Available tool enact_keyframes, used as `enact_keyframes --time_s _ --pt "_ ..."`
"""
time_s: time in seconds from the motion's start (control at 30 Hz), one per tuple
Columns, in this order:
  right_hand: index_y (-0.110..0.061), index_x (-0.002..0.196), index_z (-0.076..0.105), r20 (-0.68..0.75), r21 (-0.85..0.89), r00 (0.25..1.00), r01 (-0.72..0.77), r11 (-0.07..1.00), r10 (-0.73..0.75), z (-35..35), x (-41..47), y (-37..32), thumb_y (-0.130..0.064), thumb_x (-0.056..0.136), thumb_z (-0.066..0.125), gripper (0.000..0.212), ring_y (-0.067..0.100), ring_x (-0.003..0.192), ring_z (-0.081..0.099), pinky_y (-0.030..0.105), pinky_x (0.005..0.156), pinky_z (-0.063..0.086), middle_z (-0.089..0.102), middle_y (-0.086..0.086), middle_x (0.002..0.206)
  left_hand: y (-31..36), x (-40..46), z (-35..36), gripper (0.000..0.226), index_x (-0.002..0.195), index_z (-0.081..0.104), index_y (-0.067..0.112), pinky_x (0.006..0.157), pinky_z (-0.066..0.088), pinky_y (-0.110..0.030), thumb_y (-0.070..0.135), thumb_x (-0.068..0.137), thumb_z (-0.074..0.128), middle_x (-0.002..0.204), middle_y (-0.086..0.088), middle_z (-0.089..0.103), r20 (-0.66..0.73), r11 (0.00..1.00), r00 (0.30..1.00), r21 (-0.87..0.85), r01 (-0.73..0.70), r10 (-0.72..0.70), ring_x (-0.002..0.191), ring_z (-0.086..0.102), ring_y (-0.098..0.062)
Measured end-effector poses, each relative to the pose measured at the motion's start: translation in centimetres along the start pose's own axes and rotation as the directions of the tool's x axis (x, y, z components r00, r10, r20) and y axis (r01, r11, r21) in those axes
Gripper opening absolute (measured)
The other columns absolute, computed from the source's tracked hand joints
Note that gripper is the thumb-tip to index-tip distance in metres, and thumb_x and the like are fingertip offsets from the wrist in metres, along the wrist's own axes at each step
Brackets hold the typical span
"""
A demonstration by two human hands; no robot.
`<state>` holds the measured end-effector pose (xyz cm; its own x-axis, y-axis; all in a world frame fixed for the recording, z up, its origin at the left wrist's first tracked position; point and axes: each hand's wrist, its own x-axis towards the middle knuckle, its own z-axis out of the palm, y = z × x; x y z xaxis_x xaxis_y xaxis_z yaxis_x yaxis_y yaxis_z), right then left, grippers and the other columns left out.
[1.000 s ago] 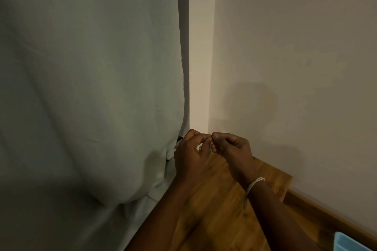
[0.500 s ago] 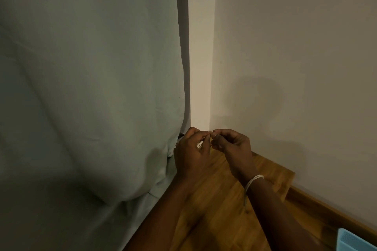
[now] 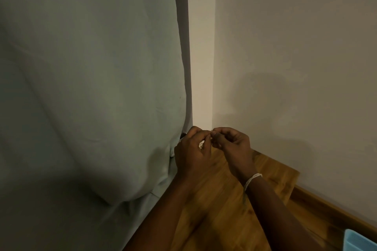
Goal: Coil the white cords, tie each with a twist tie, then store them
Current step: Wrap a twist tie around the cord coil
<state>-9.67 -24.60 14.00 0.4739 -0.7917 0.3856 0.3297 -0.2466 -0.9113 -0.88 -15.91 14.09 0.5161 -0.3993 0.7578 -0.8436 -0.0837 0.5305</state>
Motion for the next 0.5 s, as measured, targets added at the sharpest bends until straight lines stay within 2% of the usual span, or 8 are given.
enact_keyframes --time_s 0.17,0.27,0.4,0.5 --pt "-0.005 0.101 0.076 0.036 0.014 0.999 -0.001 1.0 0.001 -0.1 0.1 0.3 -0.007 0.093 0.066 0.013 0.025 0.085 0.074 0.036 0.077 0.062 0.077 0.009 0.091 0.1 0.0 0.0 0.005 0.089 0.074 0.016 0.063 0.043 -0.006 0.016 0.084 0.075 0.084 0.005 0.071 -0.008 1.0 1.0 0.008 -0.03 0.03 0.071 0.055 0.002" --pt "-0.005 0.103 0.076 0.092 0.016 0.995 -0.046 0.999 0.044 -0.5 0.4 0.2 -0.008 0.092 0.067 0.015 0.026 0.086 0.074 0.034 0.076 0.061 0.077 0.01 0.094 -0.1 0.2 -0.2 0.005 0.087 0.073 0.015 0.063 0.038 -0.002 0.017 0.084 0.075 0.083 0.004 0.07 -0.001 0.999 0.999 -0.01 -0.045 0.045 0.07 0.053 0.003" --pt "0.001 0.105 0.075 0.195 0.051 0.977 -0.1 0.994 0.088 -1.6 1.0 0.0 -0.005 0.093 0.064 0.017 0.027 0.08 0.071 0.034 0.076 0.06 0.076 0.016 0.091 -0.5 0.2 -0.3 0.009 0.089 0.073 0.016 0.06 0.044 -0.009 0.025 0.089 0.069 0.086 0.005 0.068 0.035 0.999 0.999 -0.022 -0.032 0.033 0.071 0.056 -0.001" --pt "0.003 0.104 0.073 0.192 0.019 0.98 -0.046 0.999 0.041 -1.9 1.2 0.1 -0.002 0.093 0.063 0.016 0.026 0.076 0.072 0.038 0.078 0.062 0.076 0.018 0.088 -0.5 0.4 -0.1 0.011 0.089 0.073 0.015 0.061 0.046 -0.01 0.025 0.088 0.069 0.086 0.004 0.068 0.054 0.998 0.998 -0.046 -0.032 0.034 0.072 0.058 -0.003"
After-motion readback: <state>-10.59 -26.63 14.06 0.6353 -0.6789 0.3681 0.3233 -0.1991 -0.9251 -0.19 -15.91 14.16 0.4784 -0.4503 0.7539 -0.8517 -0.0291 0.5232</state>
